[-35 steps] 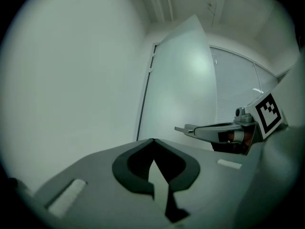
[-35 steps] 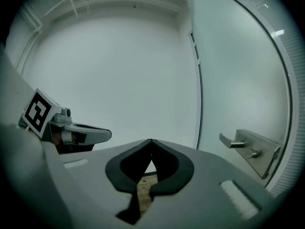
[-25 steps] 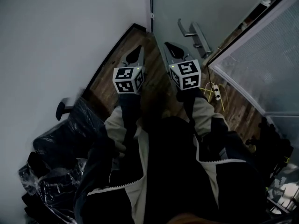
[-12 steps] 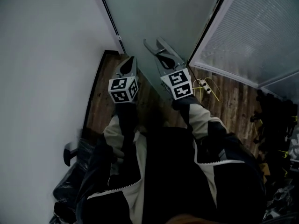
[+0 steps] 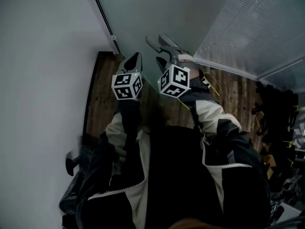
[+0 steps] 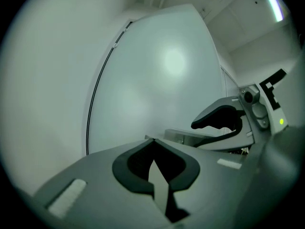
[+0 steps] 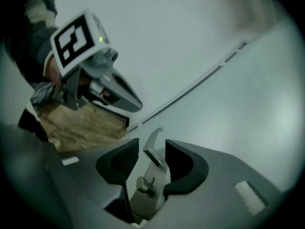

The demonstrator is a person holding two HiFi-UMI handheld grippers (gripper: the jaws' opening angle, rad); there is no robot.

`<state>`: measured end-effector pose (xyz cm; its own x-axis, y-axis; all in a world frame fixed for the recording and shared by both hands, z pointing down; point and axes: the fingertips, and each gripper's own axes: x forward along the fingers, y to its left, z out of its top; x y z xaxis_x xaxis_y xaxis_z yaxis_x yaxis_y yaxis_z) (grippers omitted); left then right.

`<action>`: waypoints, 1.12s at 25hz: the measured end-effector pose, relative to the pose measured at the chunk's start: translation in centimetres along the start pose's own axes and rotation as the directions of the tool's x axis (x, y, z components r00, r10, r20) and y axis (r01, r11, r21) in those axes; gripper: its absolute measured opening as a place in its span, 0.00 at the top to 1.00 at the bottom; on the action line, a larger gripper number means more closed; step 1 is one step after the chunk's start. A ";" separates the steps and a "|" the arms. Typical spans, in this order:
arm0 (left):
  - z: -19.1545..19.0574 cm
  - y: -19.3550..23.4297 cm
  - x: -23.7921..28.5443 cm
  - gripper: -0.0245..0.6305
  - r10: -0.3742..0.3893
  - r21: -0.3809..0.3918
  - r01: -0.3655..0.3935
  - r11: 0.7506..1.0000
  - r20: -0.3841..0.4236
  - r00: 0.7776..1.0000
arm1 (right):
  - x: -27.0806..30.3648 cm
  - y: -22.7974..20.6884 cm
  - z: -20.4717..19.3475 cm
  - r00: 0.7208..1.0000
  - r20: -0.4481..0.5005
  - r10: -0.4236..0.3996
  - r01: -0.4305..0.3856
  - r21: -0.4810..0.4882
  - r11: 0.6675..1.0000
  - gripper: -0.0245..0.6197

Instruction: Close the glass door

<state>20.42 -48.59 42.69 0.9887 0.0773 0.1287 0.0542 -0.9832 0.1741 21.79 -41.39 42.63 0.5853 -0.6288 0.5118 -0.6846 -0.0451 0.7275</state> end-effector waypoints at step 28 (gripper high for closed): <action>-0.2 0.7 1.6 0.95 -0.019 -0.010 0.019 1.000 -0.002 1.000 | 7.4 -1.4 -7.2 0.955 -0.284 -0.083 -0.067 -0.478 0.876 0.78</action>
<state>22.03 -49.09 43.19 0.9872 0.0963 0.1274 0.0716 -0.9799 0.1861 30.24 -40.38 48.66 0.7392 -0.3762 0.5586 -0.4307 0.3737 0.8215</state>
